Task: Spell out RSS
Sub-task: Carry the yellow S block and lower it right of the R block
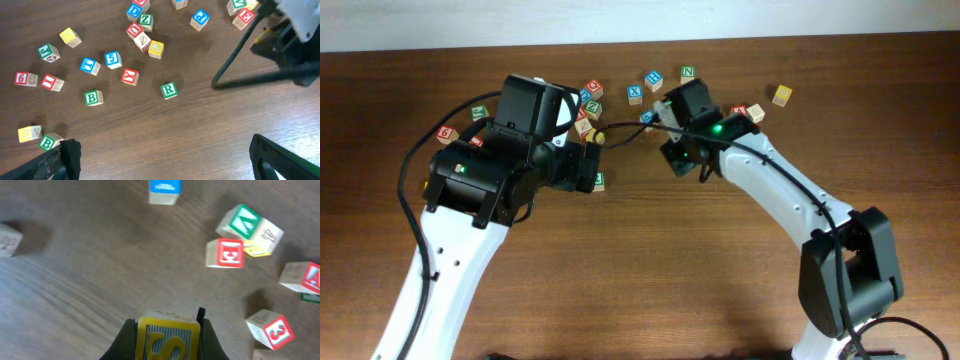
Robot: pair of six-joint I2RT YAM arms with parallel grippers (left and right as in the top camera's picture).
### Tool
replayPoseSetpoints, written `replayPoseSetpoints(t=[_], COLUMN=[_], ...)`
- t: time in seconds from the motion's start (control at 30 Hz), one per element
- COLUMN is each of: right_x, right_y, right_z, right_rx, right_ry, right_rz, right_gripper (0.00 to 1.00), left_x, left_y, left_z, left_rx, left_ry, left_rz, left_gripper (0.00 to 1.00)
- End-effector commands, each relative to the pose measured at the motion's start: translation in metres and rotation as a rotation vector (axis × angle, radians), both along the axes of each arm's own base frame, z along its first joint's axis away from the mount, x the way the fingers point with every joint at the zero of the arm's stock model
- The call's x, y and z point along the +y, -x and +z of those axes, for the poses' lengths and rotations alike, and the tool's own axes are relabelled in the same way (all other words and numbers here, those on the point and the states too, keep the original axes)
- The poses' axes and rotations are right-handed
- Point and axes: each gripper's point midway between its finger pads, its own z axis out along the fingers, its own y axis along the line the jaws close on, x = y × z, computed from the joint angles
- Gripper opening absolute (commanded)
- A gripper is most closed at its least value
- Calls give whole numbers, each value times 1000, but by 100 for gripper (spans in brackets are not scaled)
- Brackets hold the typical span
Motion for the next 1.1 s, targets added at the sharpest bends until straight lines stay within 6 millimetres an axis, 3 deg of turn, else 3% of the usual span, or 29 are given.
replayPoseSetpoints(t=[0.0, 0.47, 0.6, 0.67, 0.7, 0.73, 0.87, 1.07], right_x=[-9, -15, -10, -7, -2, 2, 38, 100], right_y=[-3, 0, 5, 8, 10, 12, 22, 35], right_z=[2, -1, -2, -3, -3, -2, 3, 2], right_rx=[2, 32, 59, 73, 81, 84, 37, -148], right_ry=[-21, -35, -63, -79, -99, -111, -107, 3], right_rz=[-26, -42, -32, -21, 1, 32, 290, 797], right_gripper=[4, 4, 4, 4, 4, 4, 4, 4], left_x=[0, 0, 12, 27, 47, 57, 79, 83], left_y=[2, 2, 33, 44, 59, 67, 101, 110], left_z=[0, 0, -16, -8, 9, 14, 10, 15], left_rx=[0, 0, 126, 88, -13, -50, -113, -142], left_ry=[0, 0, -97, -92, -73, -69, -52, -49], left_rz=[-16, -16, -117, -99, -67, -48, 9, 16], left_gripper=[99, 99, 99, 99, 99, 99, 99, 99])
